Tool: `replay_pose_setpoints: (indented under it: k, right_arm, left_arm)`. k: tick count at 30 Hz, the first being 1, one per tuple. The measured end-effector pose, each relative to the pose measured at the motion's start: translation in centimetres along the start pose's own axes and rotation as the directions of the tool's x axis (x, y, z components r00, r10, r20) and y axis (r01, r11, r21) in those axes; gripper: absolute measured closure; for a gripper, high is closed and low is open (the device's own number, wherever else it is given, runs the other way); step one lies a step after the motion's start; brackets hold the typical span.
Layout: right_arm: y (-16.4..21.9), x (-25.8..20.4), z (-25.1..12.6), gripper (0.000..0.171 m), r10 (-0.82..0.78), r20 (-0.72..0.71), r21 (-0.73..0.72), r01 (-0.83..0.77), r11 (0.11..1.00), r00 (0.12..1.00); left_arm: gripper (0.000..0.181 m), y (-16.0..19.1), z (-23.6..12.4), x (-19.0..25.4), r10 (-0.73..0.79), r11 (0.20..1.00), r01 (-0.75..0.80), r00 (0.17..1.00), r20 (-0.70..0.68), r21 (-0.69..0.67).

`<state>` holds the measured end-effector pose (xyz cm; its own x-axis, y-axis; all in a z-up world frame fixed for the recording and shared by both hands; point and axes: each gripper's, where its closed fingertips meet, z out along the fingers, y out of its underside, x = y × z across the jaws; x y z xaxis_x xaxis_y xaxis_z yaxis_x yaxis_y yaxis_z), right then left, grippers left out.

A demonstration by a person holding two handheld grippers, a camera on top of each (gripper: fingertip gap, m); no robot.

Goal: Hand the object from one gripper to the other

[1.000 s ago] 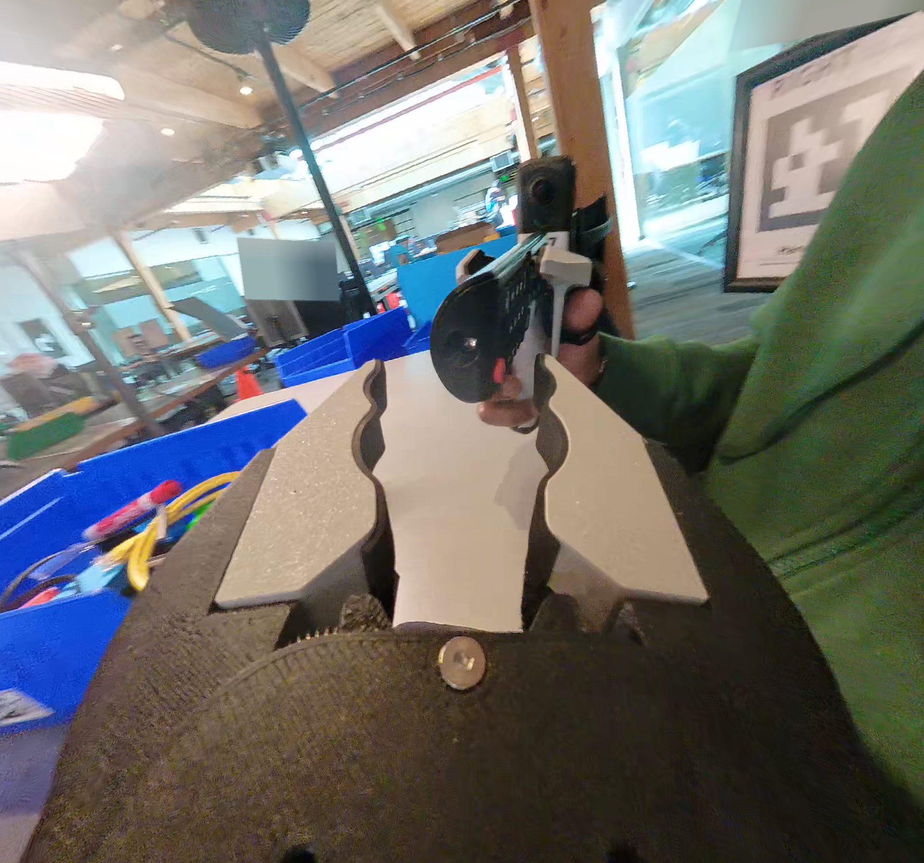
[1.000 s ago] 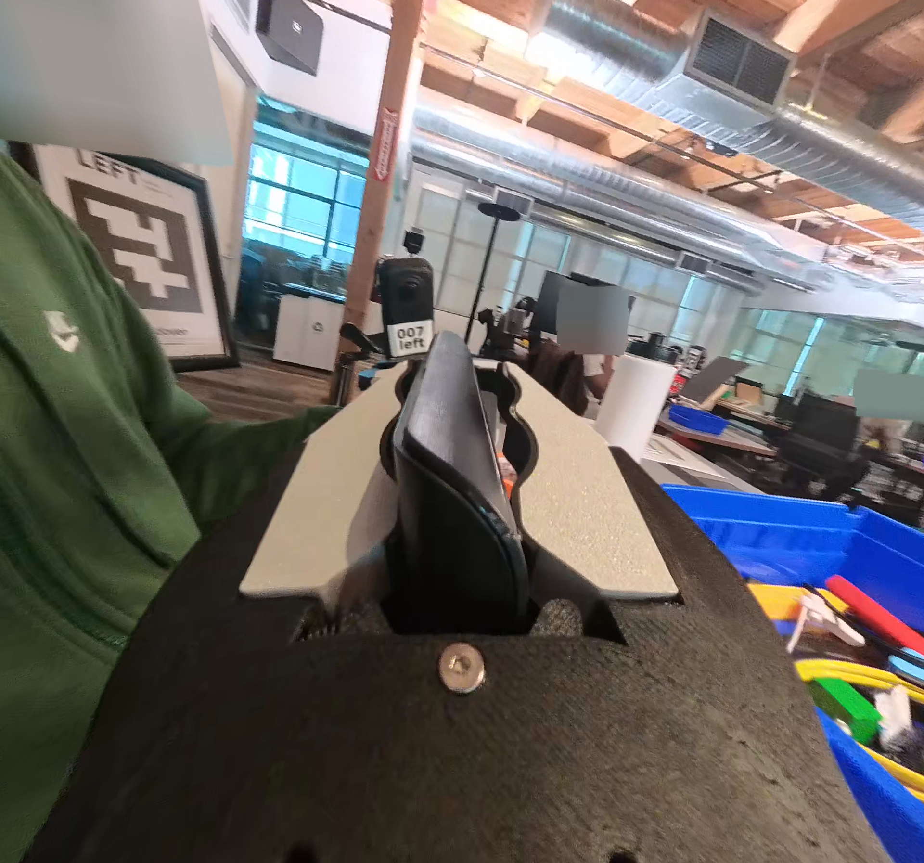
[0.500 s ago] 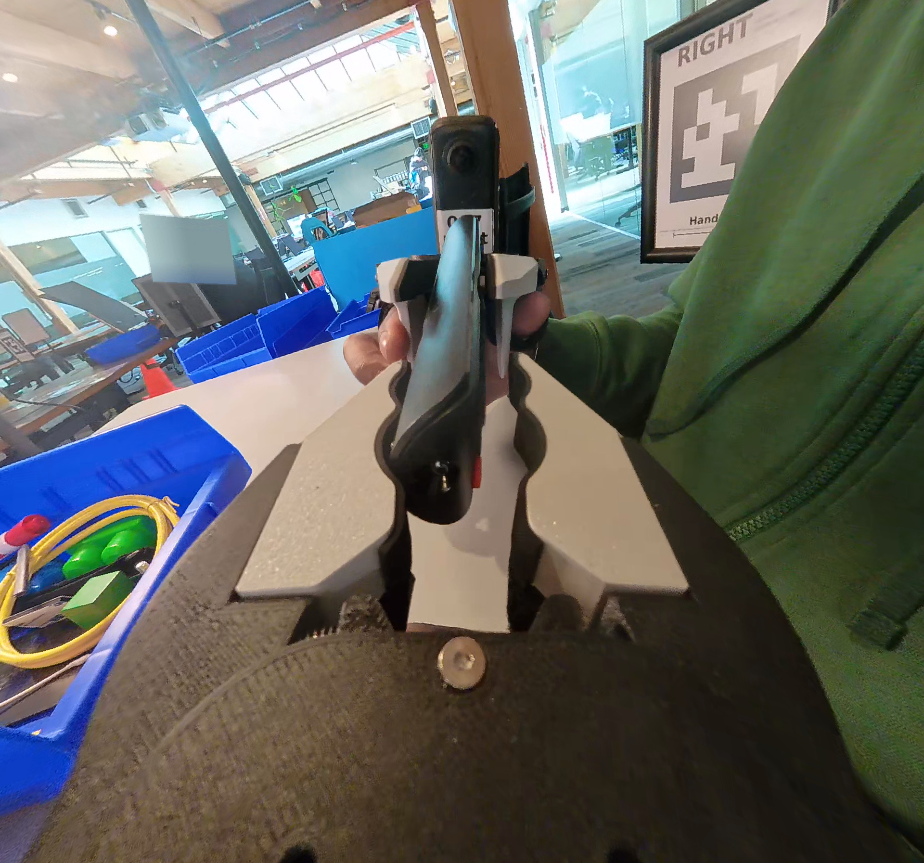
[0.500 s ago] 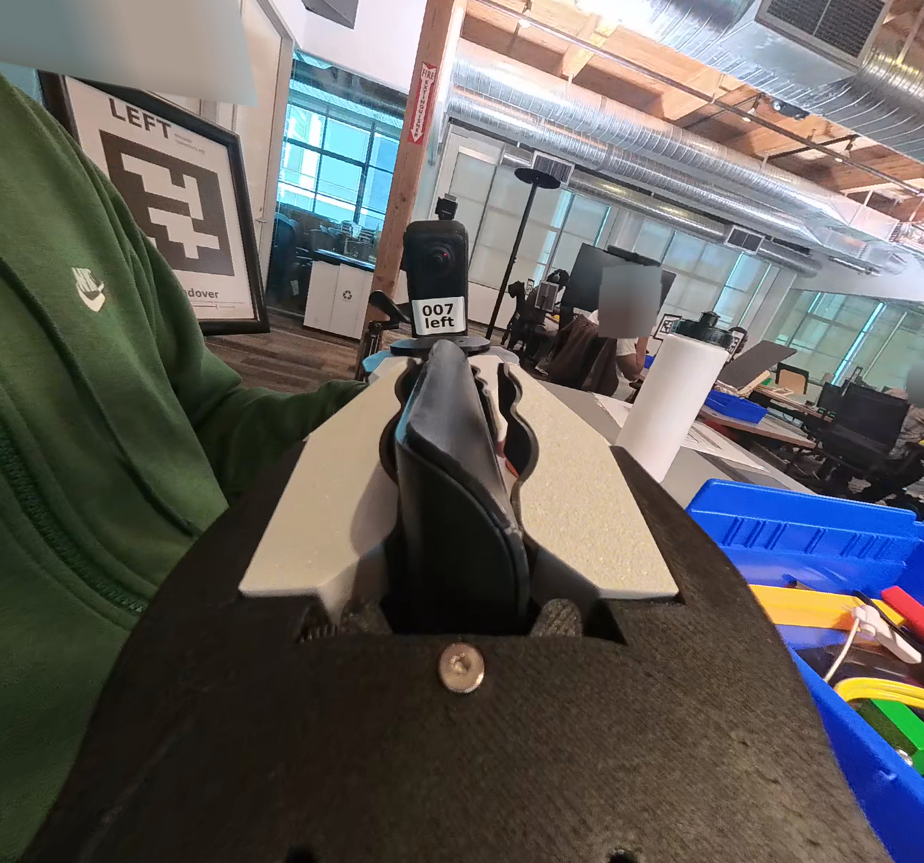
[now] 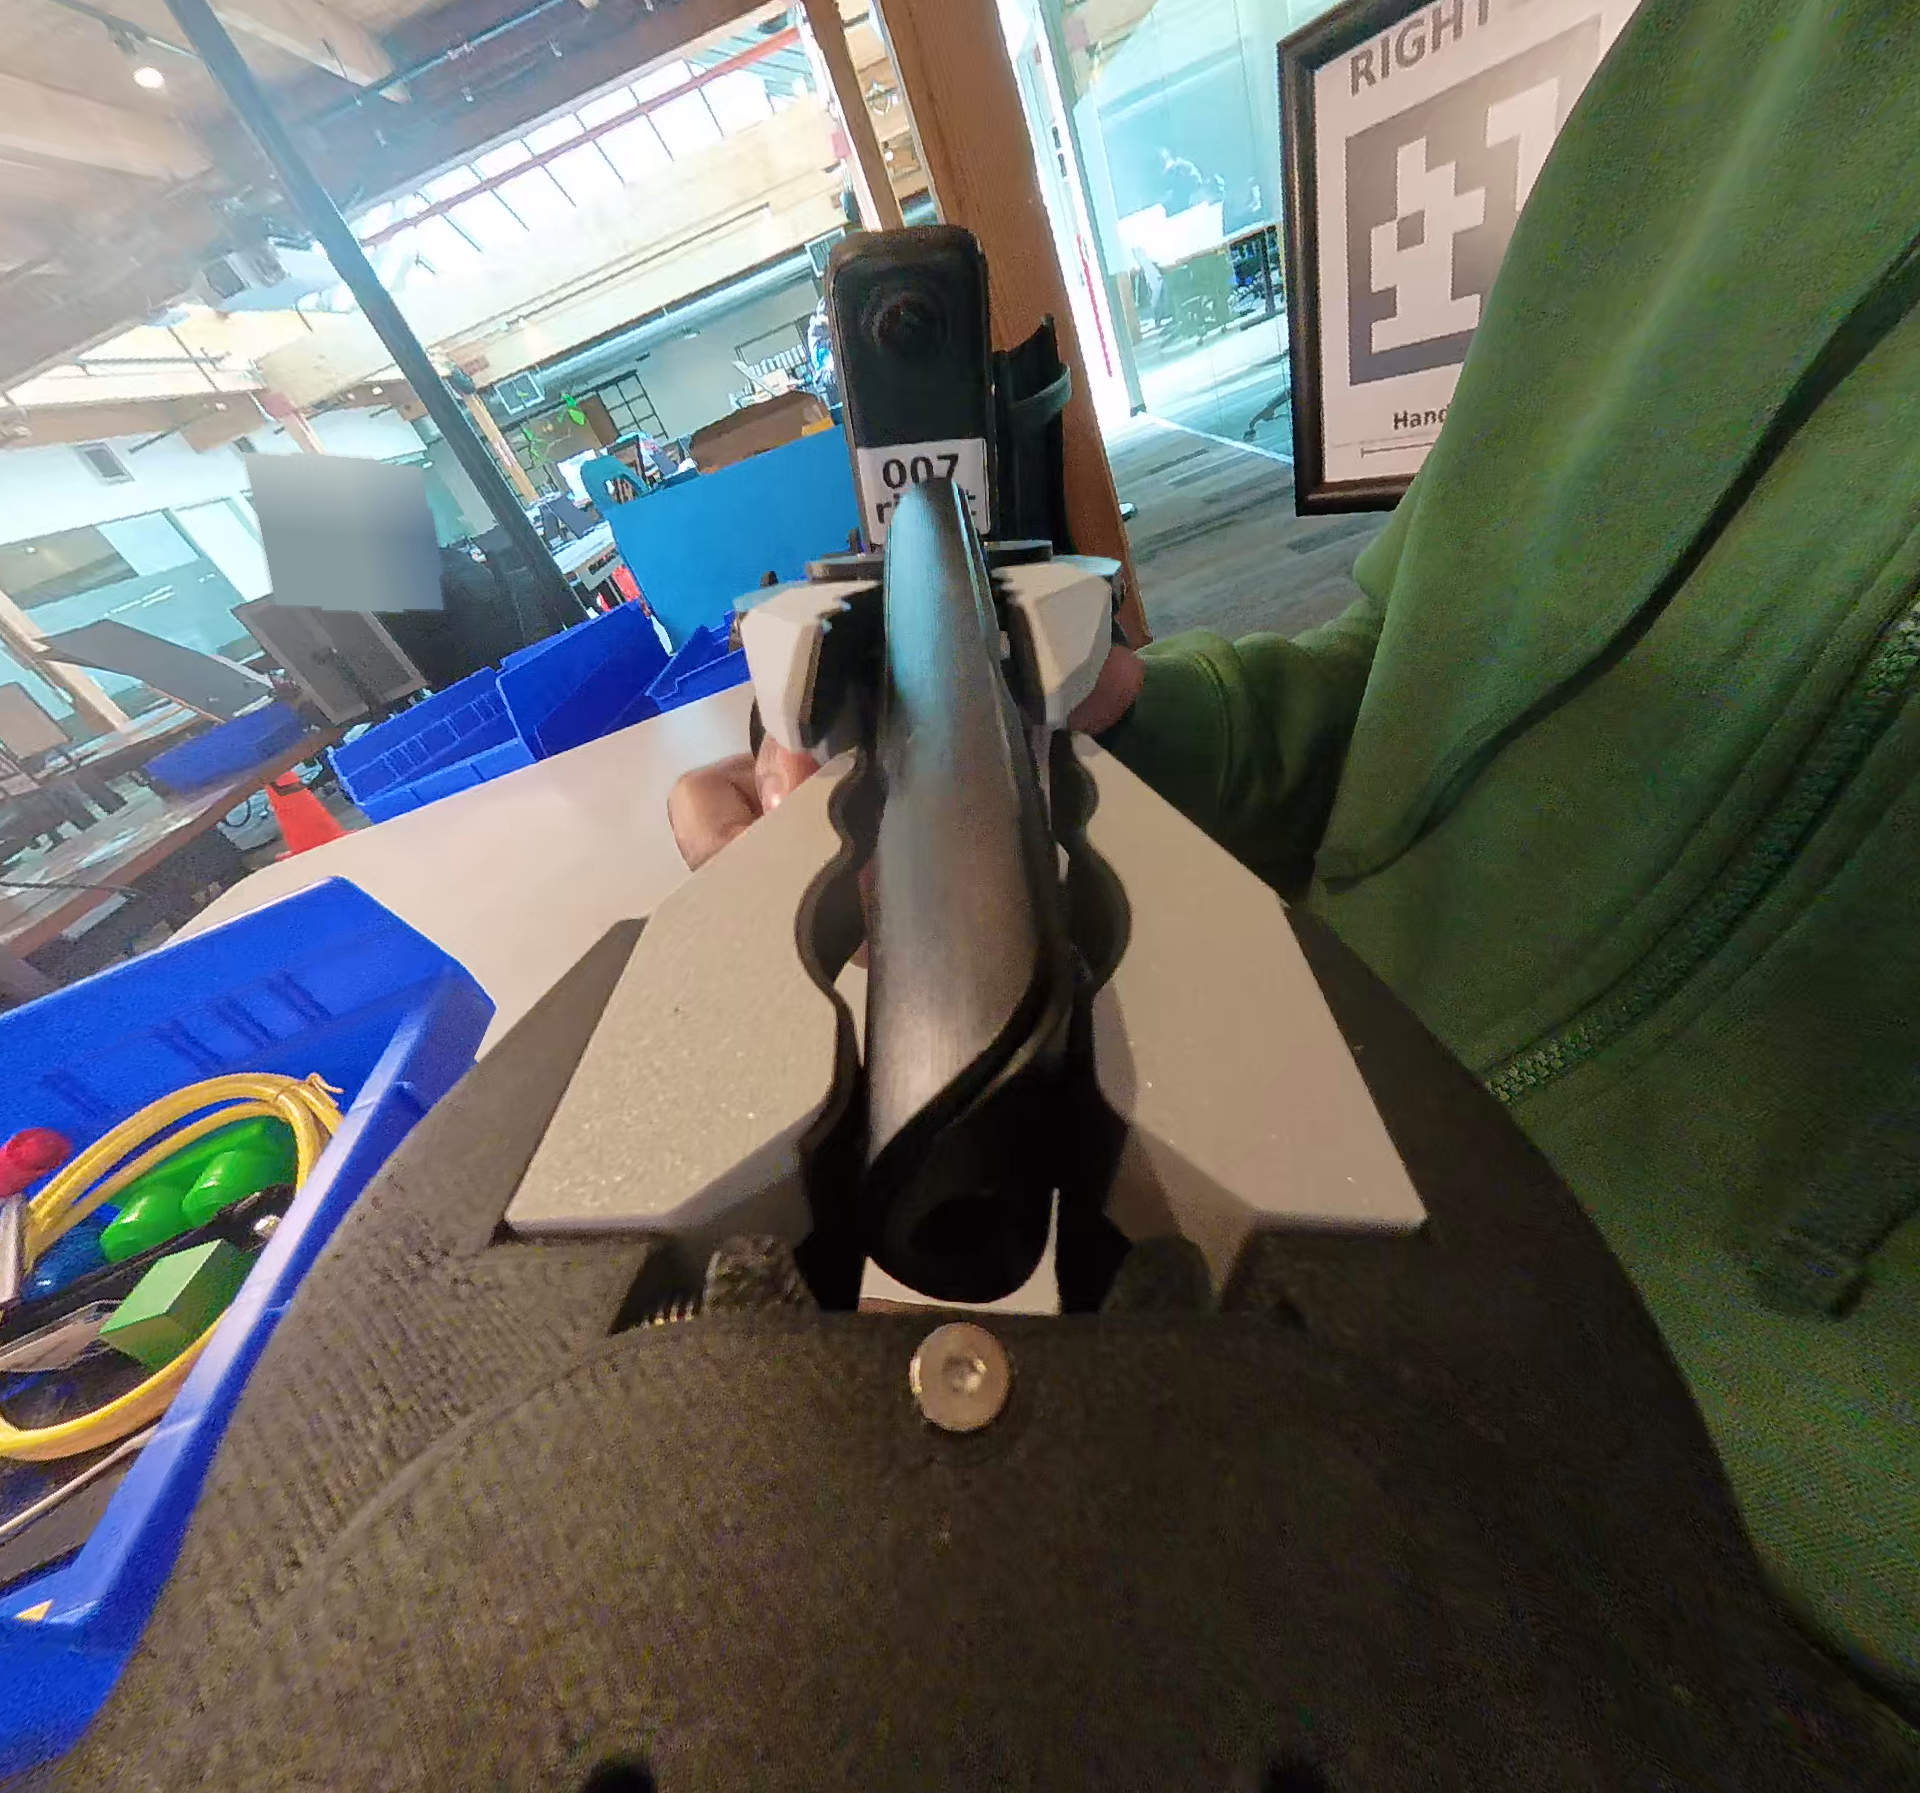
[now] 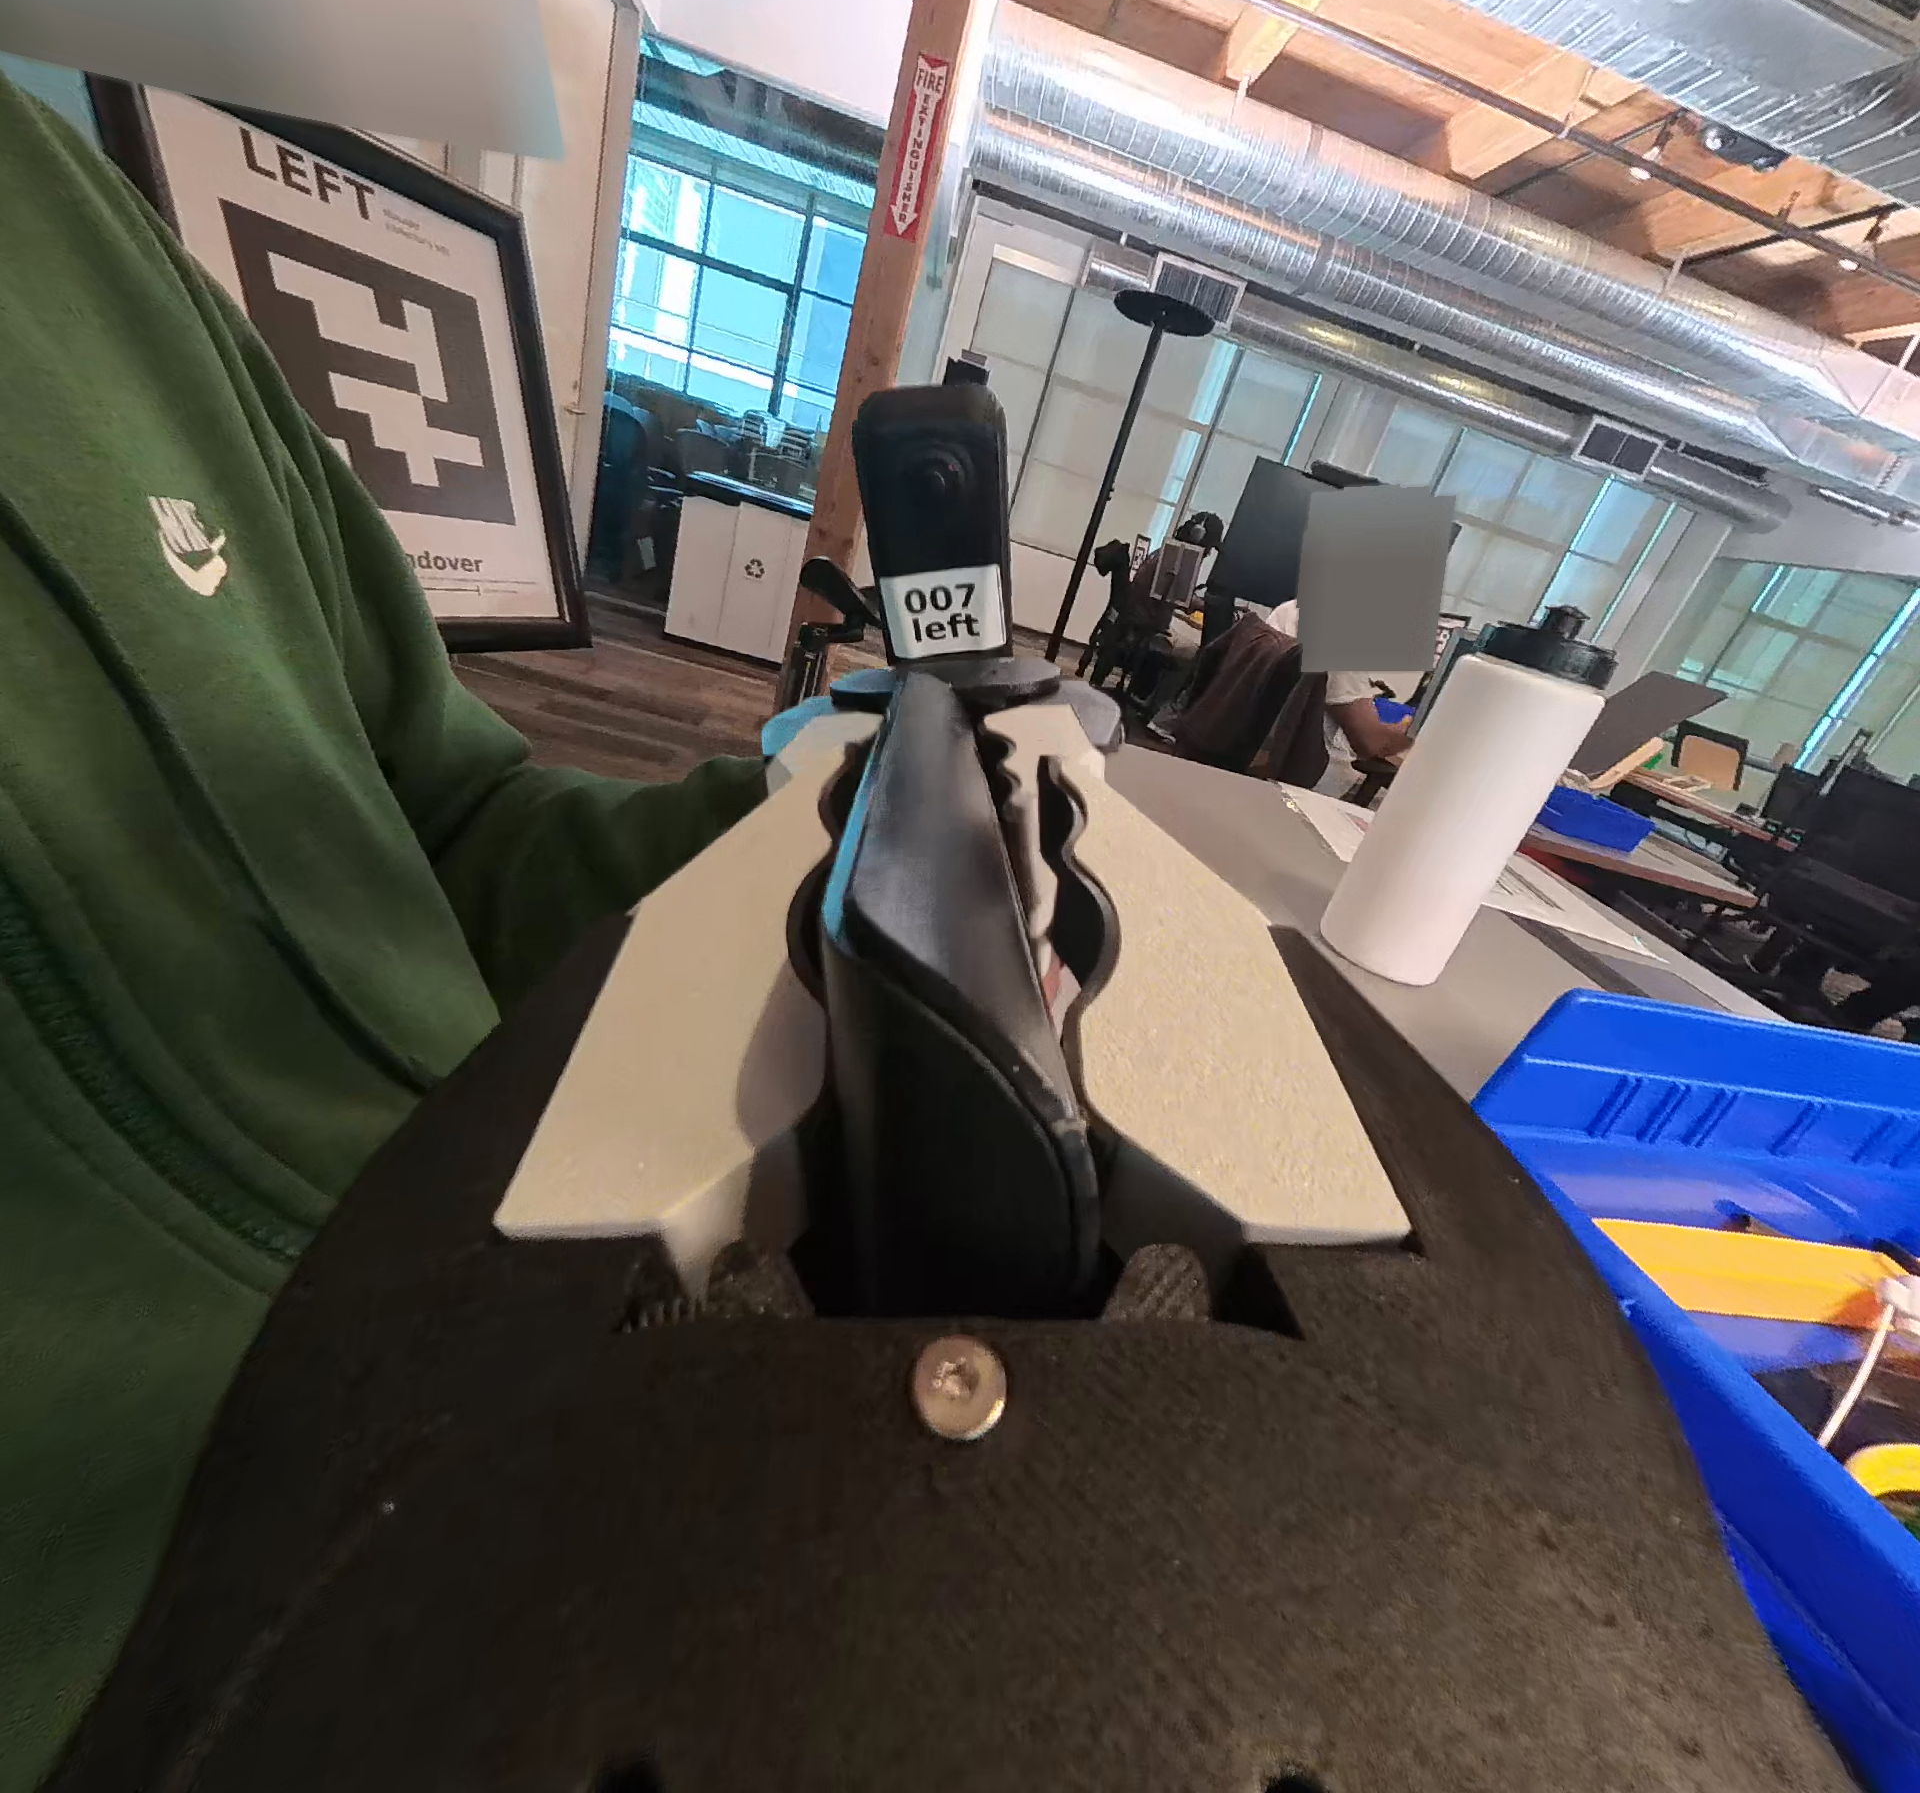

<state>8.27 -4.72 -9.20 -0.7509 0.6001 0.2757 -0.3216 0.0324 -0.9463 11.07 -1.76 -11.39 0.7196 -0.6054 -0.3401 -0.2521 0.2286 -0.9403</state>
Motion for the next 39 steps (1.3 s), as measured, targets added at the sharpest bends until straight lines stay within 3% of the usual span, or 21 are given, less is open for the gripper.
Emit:
replay_pose_setpoints:
  k: [13, 18, 22, 26, 32, 35, 36, 37, 39]
  right_arm:
    - [0.3, 2.2, -1.3, 0.122, -0.003, -0.105, -0.047, -0.002, 0.999, 0.994]
    - [2.2, 2.5, -2.2, 0.130, 0.009, -0.096, -0.164, -0.024, 0.986, 0.995]
    - [3.8, 2.6, -2.4, 0.143, 0.033, -0.099, -0.238, -0.056, 0.970, 0.995]
    - [7.0, 2.1, -2.1, 0.135, -0.024, -0.074, -0.398, -0.007, 0.917, 0.997]
    - [8.8, 2.5, -1.9, 0.125, -0.055, -0.086, -0.494, 0.006, 0.869, 0.995]
    - [12.2, 2.7, -2.2, 0.123, -0.185, -0.048, -0.662, 0.108, 0.742, 0.981]
    - [13.4, 2.6, -2.2, 0.124, -0.235, -0.022, -0.716, 0.148, 0.682, 0.972]
    - [14.0, 2.7, -2.0, 0.139, -0.284, -0.007, -0.738, 0.186, 0.649, 0.959]
    - [14.0, 2.9, -1.5, 0.146, -0.339, -0.003, -0.732, 0.229, 0.641, 0.941]
  left_arm:
    - [0.149, -0.5, -1.0, -1.4, -0.059, 0.998, 0.058, 0.997, 0.042, 0.017]
    - [0.148, -1.5, -1.8, -2.2, -0.094, 0.993, 0.088, 0.993, 0.067, 0.078]
    - [0.148, -1.1, -1.8, -2.3, -0.098, 0.994, 0.094, 0.992, 0.074, 0.051]
    - [0.149, -0.9, -1.7, -2.5, -0.097, 0.995, 0.093, 0.992, 0.085, 0.046]
    - [0.149, -1.2, -1.7, -2.3, -0.070, 0.996, 0.066, 0.994, 0.082, 0.054]
    - [0.149, -1.9, -1.5, -1.5, -0.032, 0.996, 0.027, 0.998, 0.058, 0.084]
    - [0.148, -2.0, -1.5, -1.4, -0.030, 0.995, 0.026, 0.998, 0.051, 0.092]
    - [0.148, -2.0, -1.4, -1.3, -0.030, 0.995, 0.025, 0.998, 0.050, 0.093]
    - [0.148, -1.9, -1.5, -1.5, -0.012, 0.997, 0.006, 0.998, 0.065, 0.083]
